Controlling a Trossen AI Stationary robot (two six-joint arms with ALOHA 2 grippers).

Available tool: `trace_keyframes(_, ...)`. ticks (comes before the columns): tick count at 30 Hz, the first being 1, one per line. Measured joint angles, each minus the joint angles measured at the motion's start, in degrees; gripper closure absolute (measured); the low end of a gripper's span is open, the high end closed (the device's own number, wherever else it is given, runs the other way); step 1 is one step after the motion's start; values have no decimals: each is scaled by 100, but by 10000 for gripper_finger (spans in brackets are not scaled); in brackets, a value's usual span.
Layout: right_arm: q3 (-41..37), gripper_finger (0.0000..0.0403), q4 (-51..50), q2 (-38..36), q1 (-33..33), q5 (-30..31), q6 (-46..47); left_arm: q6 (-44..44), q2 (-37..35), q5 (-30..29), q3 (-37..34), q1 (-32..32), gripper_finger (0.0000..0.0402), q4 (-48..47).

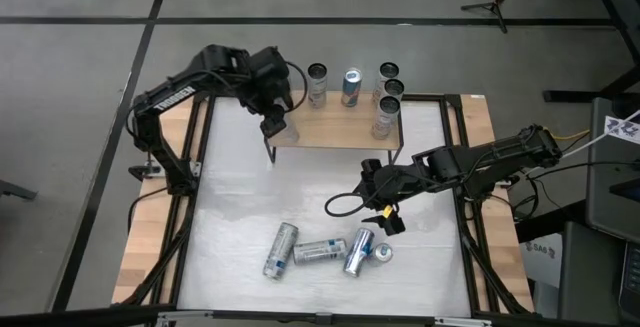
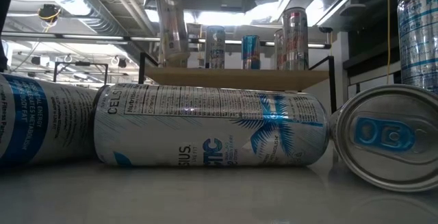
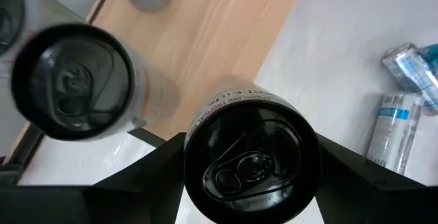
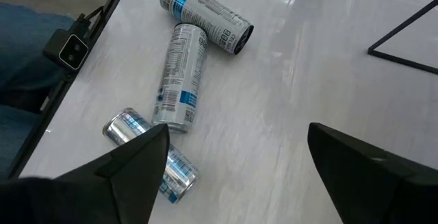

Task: Sort soda cans
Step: Put the white yellow soda can on the shelf and align with other white yellow soda cans

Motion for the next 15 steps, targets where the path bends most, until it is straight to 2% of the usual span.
trace_keyframes(15,0,59,-3,0,0,-1,-1,4,2,-162,-286,195,156,-1)
